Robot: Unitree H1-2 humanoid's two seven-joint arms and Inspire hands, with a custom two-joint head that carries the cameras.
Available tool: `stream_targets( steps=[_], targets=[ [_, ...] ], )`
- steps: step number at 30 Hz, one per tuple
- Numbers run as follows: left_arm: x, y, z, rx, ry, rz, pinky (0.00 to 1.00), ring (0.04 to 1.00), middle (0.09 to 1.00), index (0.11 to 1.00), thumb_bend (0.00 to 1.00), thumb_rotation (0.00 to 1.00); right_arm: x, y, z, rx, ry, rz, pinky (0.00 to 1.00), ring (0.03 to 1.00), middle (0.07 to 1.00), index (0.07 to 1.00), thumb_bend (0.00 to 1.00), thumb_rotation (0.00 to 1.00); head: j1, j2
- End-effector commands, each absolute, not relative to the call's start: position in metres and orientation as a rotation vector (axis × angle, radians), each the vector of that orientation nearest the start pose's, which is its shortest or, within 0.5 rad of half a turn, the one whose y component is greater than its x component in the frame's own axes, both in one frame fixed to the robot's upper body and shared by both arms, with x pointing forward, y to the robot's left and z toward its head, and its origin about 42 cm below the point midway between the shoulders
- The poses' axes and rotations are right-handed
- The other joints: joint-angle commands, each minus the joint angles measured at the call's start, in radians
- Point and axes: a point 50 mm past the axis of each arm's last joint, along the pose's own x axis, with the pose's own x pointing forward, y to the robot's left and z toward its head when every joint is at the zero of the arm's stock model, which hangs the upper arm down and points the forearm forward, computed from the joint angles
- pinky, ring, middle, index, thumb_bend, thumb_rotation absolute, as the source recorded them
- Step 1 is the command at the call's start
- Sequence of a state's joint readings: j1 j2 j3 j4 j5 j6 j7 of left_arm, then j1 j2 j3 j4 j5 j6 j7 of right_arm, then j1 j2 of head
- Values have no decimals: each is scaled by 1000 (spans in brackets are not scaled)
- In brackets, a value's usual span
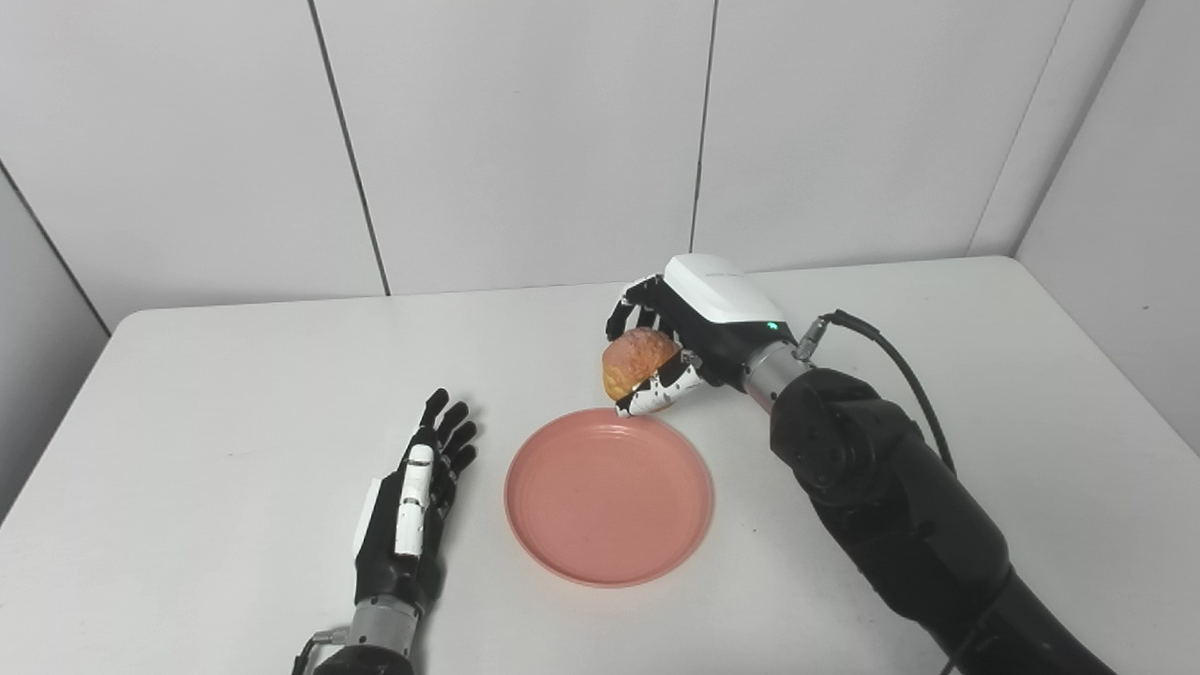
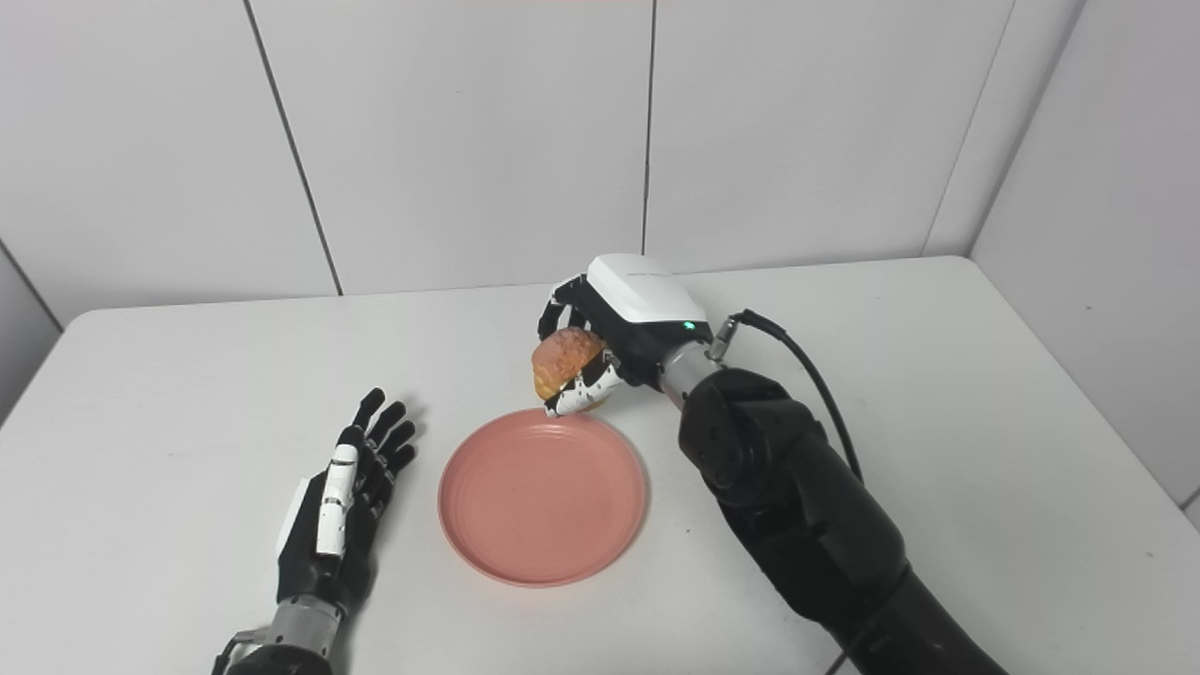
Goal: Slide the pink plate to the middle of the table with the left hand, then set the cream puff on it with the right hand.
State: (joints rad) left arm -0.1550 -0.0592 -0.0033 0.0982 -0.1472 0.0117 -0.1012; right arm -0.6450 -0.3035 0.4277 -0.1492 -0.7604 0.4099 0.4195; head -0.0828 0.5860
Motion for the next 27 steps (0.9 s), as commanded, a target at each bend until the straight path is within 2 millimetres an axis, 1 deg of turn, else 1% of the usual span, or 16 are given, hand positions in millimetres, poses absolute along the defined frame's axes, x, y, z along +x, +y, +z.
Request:
stream_targets(
  steps=[1,4,11,14,20,27],
  targets=[
    [316,166,85,-216,103,-135,940,933,943,941,420,1000,407,-136,309,-1198,-379,356,313,387,431,527,523,0,8,3],
    [315,163,86,-214,100,-133,935,929,940,940,422,1000,405,-133,302,-1198,-375,373,325,397,436,525,524,0,19,8],
    [316,160,88,-216,95,-134,937,931,942,942,429,1000,401,-126,284,-1211,-355,407,290,365,419,528,522,0,31,16],
    [316,160,88,-211,96,-135,932,930,942,940,434,1000,399,-123,276,-1228,-351,418,302,375,427,528,523,0,36,20],
    [316,159,90,-207,95,-129,925,925,938,936,439,1000,397,-121,266,-1238,-333,439,279,358,420,525,523,0,37,27],
    [316,158,91,-200,89,-127,918,920,932,932,435,1000,397,-122,257,-1252,-313,454,291,373,425,528,523,0,37,33]
  ],
)
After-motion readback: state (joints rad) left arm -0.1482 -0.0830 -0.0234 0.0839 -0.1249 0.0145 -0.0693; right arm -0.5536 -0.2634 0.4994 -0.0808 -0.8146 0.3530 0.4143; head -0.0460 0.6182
